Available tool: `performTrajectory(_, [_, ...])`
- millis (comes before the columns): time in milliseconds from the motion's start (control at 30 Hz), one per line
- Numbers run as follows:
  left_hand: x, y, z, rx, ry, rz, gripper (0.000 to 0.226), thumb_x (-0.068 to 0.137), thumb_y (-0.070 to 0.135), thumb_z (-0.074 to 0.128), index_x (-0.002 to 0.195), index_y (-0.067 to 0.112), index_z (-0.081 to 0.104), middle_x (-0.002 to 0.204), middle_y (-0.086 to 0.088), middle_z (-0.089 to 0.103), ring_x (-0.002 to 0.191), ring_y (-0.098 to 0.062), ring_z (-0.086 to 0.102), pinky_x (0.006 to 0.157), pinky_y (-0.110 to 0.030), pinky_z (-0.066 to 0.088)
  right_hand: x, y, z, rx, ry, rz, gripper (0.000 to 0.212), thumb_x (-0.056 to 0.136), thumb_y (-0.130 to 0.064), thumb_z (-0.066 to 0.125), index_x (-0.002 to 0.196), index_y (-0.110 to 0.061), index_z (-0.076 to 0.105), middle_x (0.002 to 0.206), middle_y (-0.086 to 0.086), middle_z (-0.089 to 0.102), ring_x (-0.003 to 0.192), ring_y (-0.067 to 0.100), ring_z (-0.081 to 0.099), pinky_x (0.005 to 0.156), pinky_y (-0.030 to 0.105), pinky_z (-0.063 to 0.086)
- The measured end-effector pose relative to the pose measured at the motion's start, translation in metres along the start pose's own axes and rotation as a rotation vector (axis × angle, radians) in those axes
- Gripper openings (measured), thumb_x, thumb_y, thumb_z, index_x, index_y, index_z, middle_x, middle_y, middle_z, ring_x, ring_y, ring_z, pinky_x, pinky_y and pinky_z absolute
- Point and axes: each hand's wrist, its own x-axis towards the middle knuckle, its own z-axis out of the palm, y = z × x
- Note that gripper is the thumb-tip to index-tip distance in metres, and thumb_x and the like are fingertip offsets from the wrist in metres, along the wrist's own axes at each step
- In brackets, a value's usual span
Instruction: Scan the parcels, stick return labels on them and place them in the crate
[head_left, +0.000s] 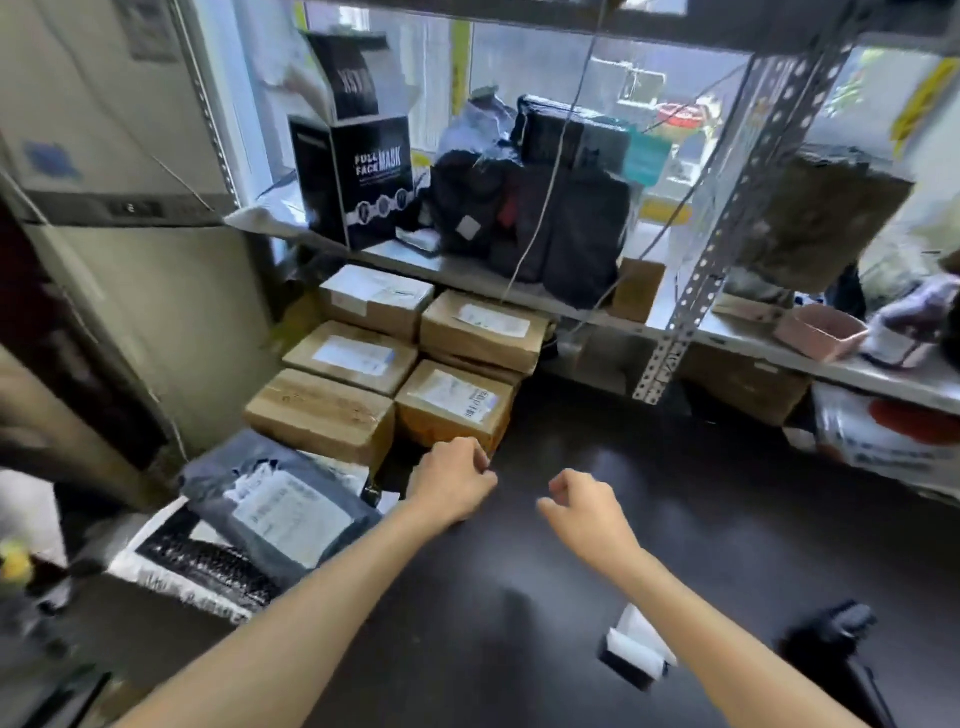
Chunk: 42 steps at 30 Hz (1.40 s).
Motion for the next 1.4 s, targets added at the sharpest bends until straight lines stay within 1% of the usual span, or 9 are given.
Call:
performTrajectory(333, [0.117, -0.022, -0.006, -0.188, -0.026, -0.095, 0.015, 0.085, 0.028, 0.063, 0.098, 0.023, 0.067, 0.100, -0.001, 0.069, 0.098, -0.022, 0.064, 0.084, -0.033, 0.051, 0.164, -0.042, -0.011, 0.251, 0.093, 0.144, 0.032, 0.091, -0.035, 0.061, 0.103, -0.005, 0.064, 0.103, 0.015, 0.067, 0.098, 0.030, 0.062, 0.079, 0.033, 0.047])
performTrajectory(467, [0.143, -0.027, -0.007, -0.262, 0.019, -0.107, 0.005, 0.083, 0.028, 0.065, 0.089, 0.027, 0.065, 0.083, 0.006, 0.065, 0.091, -0.017, 0.065, 0.075, -0.029, 0.049, 0.234, -0.056, -0.010, 0.343, 0.163, 0.198, 0.057, 0.092, -0.048, 0.056, 0.121, 0.001, 0.053, 0.120, 0.018, 0.061, 0.106, 0.034, 0.058, 0.083, 0.036, 0.046])
performTrajectory(567, [0.156, -0.033, -0.007, -0.298, 0.043, -0.121, 0.004, 0.084, 0.029, 0.065, 0.085, 0.031, 0.062, 0.081, 0.010, 0.064, 0.088, -0.015, 0.067, 0.078, -0.031, 0.053, 0.271, -0.067, -0.003, 0.472, 0.166, 0.329, 0.084, 0.087, -0.059, 0.057, 0.140, 0.003, 0.034, 0.133, 0.020, 0.052, 0.117, 0.037, 0.054, 0.098, 0.043, 0.046])
performTrajectory(733, [0.166, -0.040, -0.001, -0.352, 0.053, -0.142, 0.008, 0.083, 0.027, 0.065, 0.079, 0.032, 0.060, 0.085, 0.005, 0.069, 0.082, -0.016, 0.069, 0.077, -0.033, 0.054, 0.293, -0.068, 0.012, 0.543, 0.209, 0.363, 0.058, 0.086, -0.048, 0.065, 0.120, -0.002, 0.053, 0.124, 0.016, 0.059, 0.109, 0.035, 0.058, 0.096, 0.045, 0.049])
performTrajectory(867, [0.160, -0.032, 0.000, -0.478, 0.046, -0.169, 0.003, 0.084, 0.024, 0.065, 0.087, 0.025, 0.066, 0.085, 0.002, 0.071, 0.084, -0.015, 0.070, 0.079, -0.031, 0.054, 0.266, -0.061, 0.002, 0.718, 0.237, 0.425, 0.051, 0.079, -0.039, 0.077, 0.106, -0.010, 0.047, 0.117, 0.012, 0.056, 0.107, 0.031, 0.056, 0.095, 0.046, 0.050])
performTrajectory(1033, [0.137, 0.008, 0.014, -0.991, -0.129, -0.284, 0.049, 0.078, 0.046, 0.076, 0.110, 0.016, 0.057, 0.108, -0.001, 0.067, 0.101, -0.018, 0.065, 0.090, -0.037, 0.055, 0.163, -0.022, -0.014, 1.127, 0.210, 0.464, 0.053, 0.073, -0.010, 0.083, 0.116, -0.005, 0.052, 0.111, 0.010, 0.066, 0.097, 0.028, 0.067, 0.085, 0.047, 0.057])
performTrajectory(1133, [0.104, 0.038, 0.044, -1.171, -0.183, -0.279, 0.063, 0.074, 0.038, 0.082, 0.124, 0.013, 0.053, 0.117, -0.002, 0.068, 0.104, -0.018, 0.066, 0.092, -0.038, 0.055, 0.083, 0.016, -0.013, 1.283, 0.171, 0.453, 0.042, 0.073, 0.001, 0.078, 0.111, -0.006, 0.063, 0.098, 0.006, 0.075, 0.086, 0.023, 0.072, 0.079, 0.044, 0.060])
performTrajectory(1300, [0.044, 0.071, 0.095, -1.196, -0.316, -0.150, 0.061, 0.065, 0.025, 0.085, 0.117, 0.012, 0.056, 0.113, -0.005, 0.071, 0.097, -0.017, 0.071, 0.083, -0.035, 0.059, -0.010, 0.090, -0.031, 1.274, 0.351, 0.529, 0.051, 0.070, -0.011, 0.083, 0.117, -0.003, 0.063, 0.103, 0.011, 0.074, 0.092, 0.027, 0.071, 0.072, 0.035, 0.057])
performTrajectory(1400, [0.019, 0.087, 0.117, -1.126, -0.392, -0.096, 0.059, 0.061, 0.028, 0.085, 0.111, 0.015, 0.057, 0.110, -0.003, 0.071, 0.098, -0.019, 0.071, 0.085, -0.038, 0.059, -0.043, 0.138, -0.059, 1.296, 0.548, 0.589, 0.069, 0.069, -0.021, 0.087, 0.128, -0.008, 0.054, 0.112, 0.008, 0.070, 0.103, 0.028, 0.067, 0.087, 0.038, 0.054])
